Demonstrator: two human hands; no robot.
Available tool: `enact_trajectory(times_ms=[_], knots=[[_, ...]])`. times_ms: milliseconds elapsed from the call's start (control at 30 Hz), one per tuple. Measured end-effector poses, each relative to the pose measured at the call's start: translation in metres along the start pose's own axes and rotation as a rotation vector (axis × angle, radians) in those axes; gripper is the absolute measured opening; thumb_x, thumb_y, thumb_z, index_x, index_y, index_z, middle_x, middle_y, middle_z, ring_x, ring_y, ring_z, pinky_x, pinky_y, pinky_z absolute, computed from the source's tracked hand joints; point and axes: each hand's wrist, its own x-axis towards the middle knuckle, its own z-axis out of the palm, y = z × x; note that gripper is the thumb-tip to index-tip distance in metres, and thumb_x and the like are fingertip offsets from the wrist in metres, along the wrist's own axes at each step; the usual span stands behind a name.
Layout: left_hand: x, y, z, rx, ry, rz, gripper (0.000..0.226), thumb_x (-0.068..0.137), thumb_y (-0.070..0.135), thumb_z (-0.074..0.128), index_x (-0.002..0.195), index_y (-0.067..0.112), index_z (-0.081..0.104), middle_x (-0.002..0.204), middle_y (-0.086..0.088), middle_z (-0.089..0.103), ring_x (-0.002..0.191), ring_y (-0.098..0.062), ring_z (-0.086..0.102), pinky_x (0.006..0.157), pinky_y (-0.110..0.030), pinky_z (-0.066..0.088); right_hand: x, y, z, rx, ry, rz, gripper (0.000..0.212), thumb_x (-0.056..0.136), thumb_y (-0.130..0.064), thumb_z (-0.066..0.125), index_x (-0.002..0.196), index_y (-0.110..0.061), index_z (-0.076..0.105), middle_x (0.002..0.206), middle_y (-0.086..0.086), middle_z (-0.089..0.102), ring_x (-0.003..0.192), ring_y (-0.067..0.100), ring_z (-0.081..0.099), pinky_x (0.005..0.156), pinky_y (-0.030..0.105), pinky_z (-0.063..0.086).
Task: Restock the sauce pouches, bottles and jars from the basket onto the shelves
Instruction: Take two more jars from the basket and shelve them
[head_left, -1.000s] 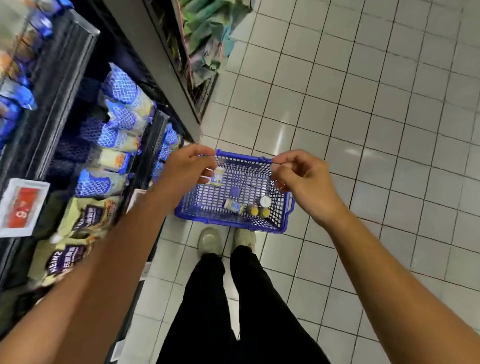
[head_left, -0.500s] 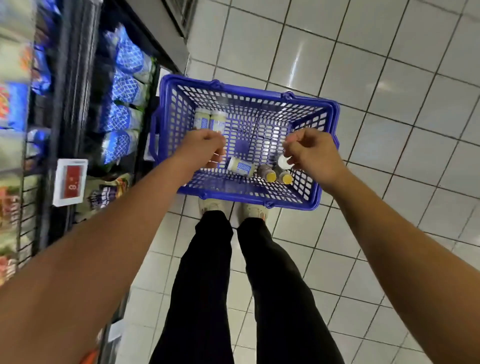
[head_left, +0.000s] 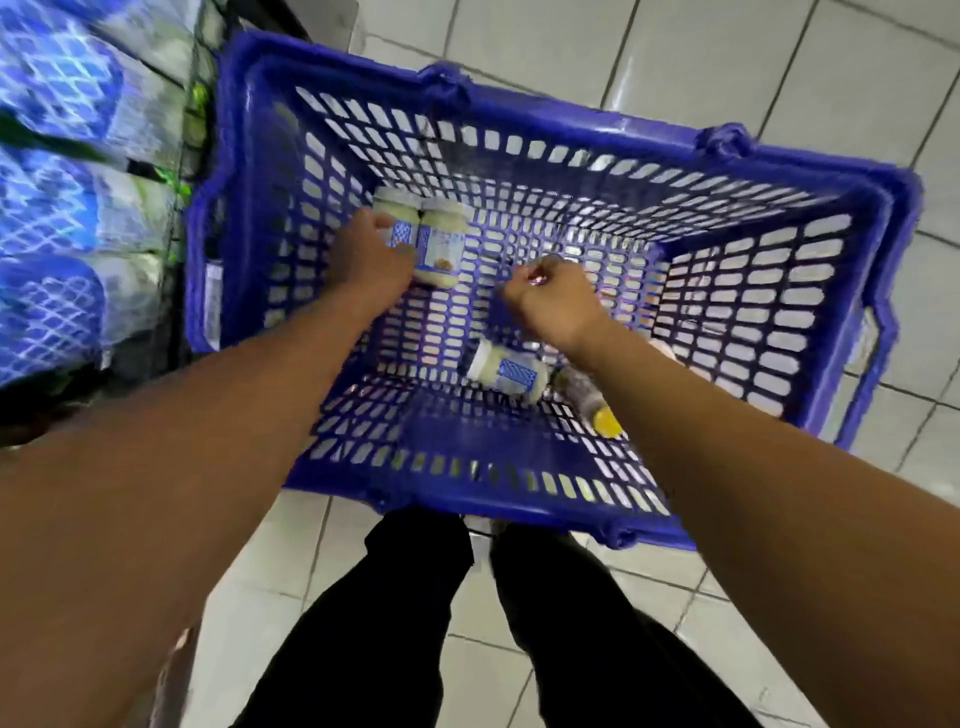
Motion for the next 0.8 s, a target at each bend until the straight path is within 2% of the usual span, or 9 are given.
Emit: enact_trajectory(times_ms=[67, 133, 233, 333, 400, 467, 567, 633, 800], knots=[[0.02, 0.002, 0.013, -0.012, 0.03, 0.021, 0.042, 0.089, 0.02, 0.063, 0.128, 0.011, 0.052, 0.129, -0.011, 0.058, 0.112, -0.026, 0.056, 0.079, -0.029, 0.041, 0.029, 0.001, 0.02, 0.024, -0.012, -0.009, 0.02, 0.092, -0.014, 0.065, 0.084, -0.014, 0.047, 0.07, 0.012, 0.051, 0.059, 0.021, 0.045, 0.06, 0.034, 0.04], [0.033, 0.002, 0.027, 0.042, 0.059, 0.049, 0.051, 0.09, 0.025, 0.064, 0.136, 0.012, 0.045, 0.136, -0.015, 0.05, 0.12, -0.031, 0.052, 0.091, -0.035, 0.047, 0.054, 0.001, 0.039, 0.048, 0.006, -0.012, 0.026, 0.092, -0.02, 0.069, 0.087, -0.014, 0.044, 0.063, 0.005, 0.048, 0.051, 0.017, 0.039, 0.052, 0.028, 0.036], [0.042, -0.003, 0.041, 0.127, 0.099, 0.055, 0.064, 0.089, 0.035, 0.066, 0.143, 0.014, 0.036, 0.141, -0.019, 0.043, 0.125, -0.038, 0.048, 0.101, -0.049, 0.045, 0.082, 0.002, 0.061, 0.103, 0.022, 0.015, 0.04, 0.09, -0.033, 0.072, 0.102, -0.01, 0.042, 0.078, 0.001, 0.052, 0.06, 0.014, 0.042, 0.053, 0.025, 0.038], [0.05, -0.009, 0.05, 0.111, 0.065, 0.024, 0.073, 0.091, 0.038, 0.063, 0.149, 0.008, 0.03, 0.148, -0.018, 0.04, 0.133, -0.036, 0.043, 0.107, -0.045, 0.04, 0.094, 0.011, 0.07, 0.141, 0.045, 0.045, 0.06, 0.085, -0.037, 0.076, 0.124, 0.001, 0.049, 0.107, 0.01, 0.065, 0.091, 0.025, 0.064, 0.079, 0.039, 0.055], [0.053, -0.013, 0.057, 0.128, -0.021, 0.003, 0.074, 0.091, 0.044, 0.061, 0.147, 0.004, 0.035, 0.148, -0.019, 0.041, 0.134, -0.035, 0.042, 0.108, -0.041, 0.039, 0.093, 0.02, 0.066, 0.186, 0.079, 0.063, 0.064, 0.084, -0.032, 0.078, 0.13, -0.001, 0.047, 0.116, 0.015, 0.067, 0.102, 0.031, 0.067, 0.092, 0.046, 0.055], [0.052, -0.019, 0.065, 0.068, -0.115, -0.019, 0.07, 0.089, 0.049, 0.063, 0.142, 0.007, 0.043, 0.144, -0.016, 0.047, 0.129, -0.032, 0.049, 0.104, -0.04, 0.044, 0.093, 0.029, 0.059, 0.188, 0.066, 0.074, 0.061, 0.083, -0.031, 0.079, 0.129, -0.002, 0.05, 0.114, 0.013, 0.069, 0.098, 0.028, 0.069, 0.089, 0.045, 0.056], [0.045, -0.026, 0.073, -0.094, -0.196, -0.046, 0.076, 0.086, 0.044, 0.071, 0.147, 0.015, 0.036, 0.143, -0.004, 0.051, 0.126, -0.024, 0.052, 0.093, -0.03, 0.041, 0.088, 0.036, 0.049, 0.167, 0.003, 0.102, 0.059, 0.084, -0.032, 0.079, 0.127, -0.001, 0.054, 0.107, 0.011, 0.068, 0.08, 0.02, 0.064, 0.065, 0.031, 0.052], [0.041, -0.029, 0.077, -0.154, -0.204, -0.024, 0.071, 0.086, 0.038, 0.073, 0.144, 0.017, 0.037, 0.138, 0.0, 0.054, 0.118, -0.019, 0.055, 0.087, -0.026, 0.038, 0.082, 0.04, 0.046, 0.179, -0.017, 0.128, 0.059, 0.085, -0.031, 0.079, 0.128, -0.001, 0.053, 0.108, 0.012, 0.067, 0.078, 0.018, 0.062, 0.059, 0.028, 0.048], [0.024, -0.033, 0.079, -0.196, -0.229, -0.04, 0.065, 0.083, 0.047, 0.072, 0.135, 0.021, 0.041, 0.109, 0.011, 0.055, 0.089, -0.004, 0.057, 0.064, -0.023, 0.041, 0.058, 0.047, 0.037, 0.225, -0.002, 0.16, 0.05, 0.084, -0.032, 0.077, 0.121, -0.008, 0.052, 0.098, 0.003, 0.065, 0.08, 0.016, 0.065, 0.072, 0.038, 0.059]])
